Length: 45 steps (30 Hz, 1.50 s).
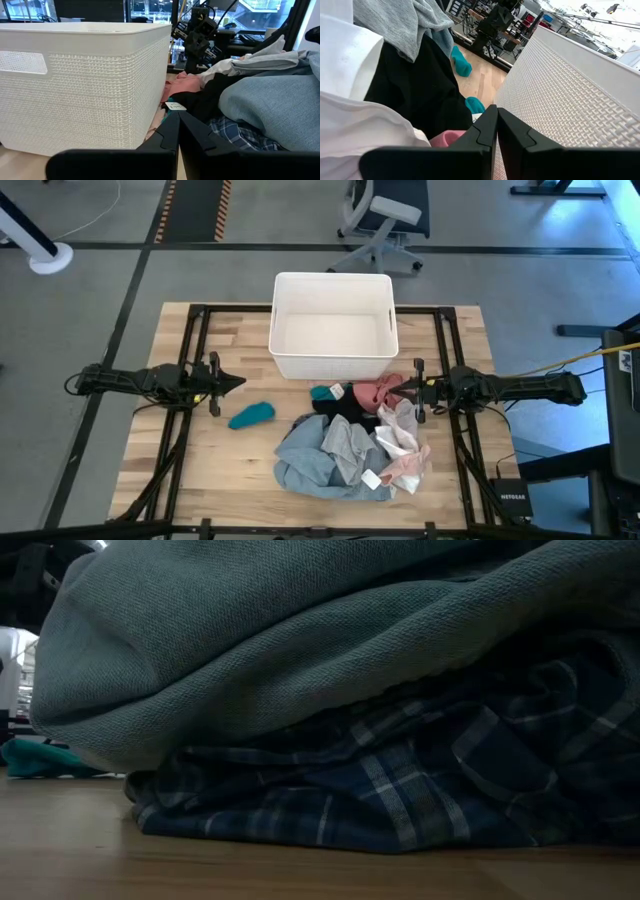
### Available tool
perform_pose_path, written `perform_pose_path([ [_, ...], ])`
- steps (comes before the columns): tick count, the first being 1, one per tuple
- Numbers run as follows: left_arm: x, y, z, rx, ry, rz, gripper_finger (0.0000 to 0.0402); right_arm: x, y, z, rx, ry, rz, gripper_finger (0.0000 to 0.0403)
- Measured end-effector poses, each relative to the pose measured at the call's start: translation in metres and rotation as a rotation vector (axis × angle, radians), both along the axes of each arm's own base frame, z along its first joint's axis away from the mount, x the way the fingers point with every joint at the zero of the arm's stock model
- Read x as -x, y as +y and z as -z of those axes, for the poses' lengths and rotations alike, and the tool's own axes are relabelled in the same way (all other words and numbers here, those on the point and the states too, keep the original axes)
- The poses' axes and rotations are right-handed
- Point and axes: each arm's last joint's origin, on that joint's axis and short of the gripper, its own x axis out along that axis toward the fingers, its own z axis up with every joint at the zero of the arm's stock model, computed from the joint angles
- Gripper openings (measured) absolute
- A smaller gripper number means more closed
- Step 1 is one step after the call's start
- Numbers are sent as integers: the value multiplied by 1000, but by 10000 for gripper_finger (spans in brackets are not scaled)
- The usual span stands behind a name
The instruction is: Sort clothes
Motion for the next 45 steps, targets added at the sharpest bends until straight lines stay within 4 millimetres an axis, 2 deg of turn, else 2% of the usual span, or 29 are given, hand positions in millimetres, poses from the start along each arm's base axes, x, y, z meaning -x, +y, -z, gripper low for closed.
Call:
perform_pose_path([
  [8,0,0,-1,1,-22,0,1,0,0,0,0,0,0,28],
  [12,0,0,-8,94,-110,0,1,0,0,0,0,0,0,28],
  [17,0,0,-17,94,-199,7,1,0,-1,-1,4,-9,34,28],
  [20,1,-1,-23,64,-255,31,1,0,-1,-1,-31,-9,41,28],
  [24,3,-2,-35,-12,-360,68,1,0,-1,-1,-179,-12,59,28],
  [32,5,-2,-48,-176,-463,41,1,-1,-1,-8,-254,-75,65,28],
  [36,0,-3,-45,-197,-426,50,1,-1,0,-21,-252,-147,25,28],
  [45,-6,-3,-42,-164,-389,59,1,3,0,-84,-235,-147,4,28],
])
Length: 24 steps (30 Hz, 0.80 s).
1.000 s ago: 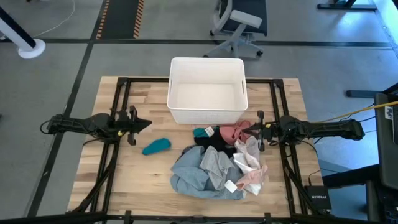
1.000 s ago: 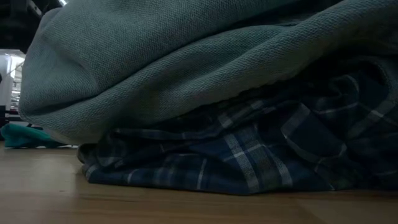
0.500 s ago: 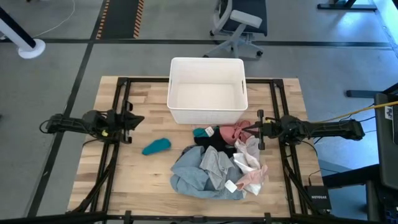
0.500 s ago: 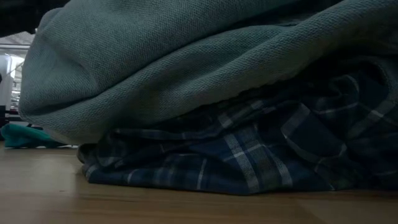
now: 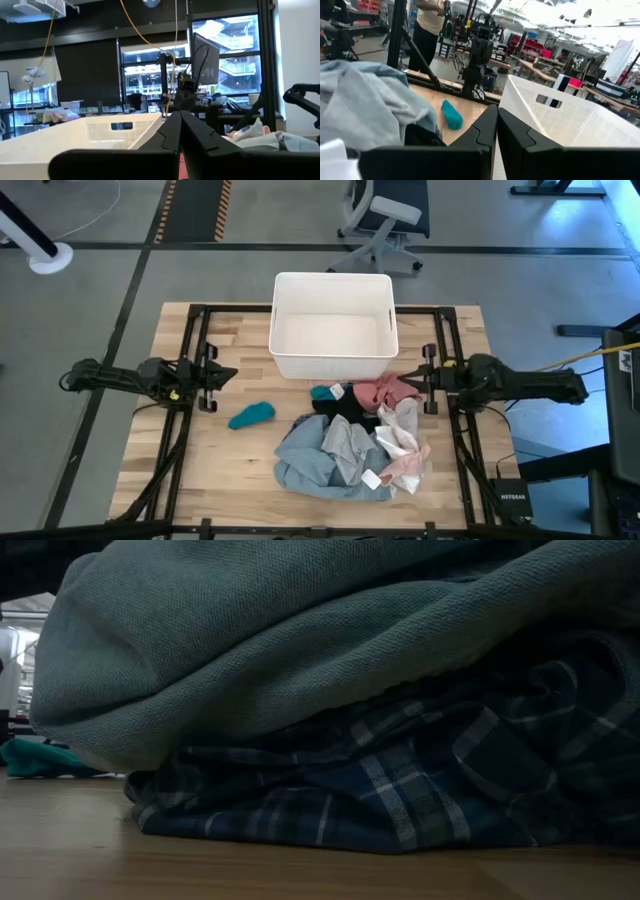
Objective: Sort clothes
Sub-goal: Put the white shorts into the white laundry bin
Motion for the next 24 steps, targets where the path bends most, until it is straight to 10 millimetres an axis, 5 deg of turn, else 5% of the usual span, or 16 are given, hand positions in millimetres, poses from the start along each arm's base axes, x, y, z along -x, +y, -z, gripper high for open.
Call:
perform_pose_path([
  [9,-1,0,1,47,7,18,1,-17,0,-48,29,180,9,28],
  [18,0,0,1,68,0,33,1,-48,3,-50,33,299,-92,28],
  [24,0,0,1,66,2,33,1,-61,8,-69,51,322,-117,28],
])
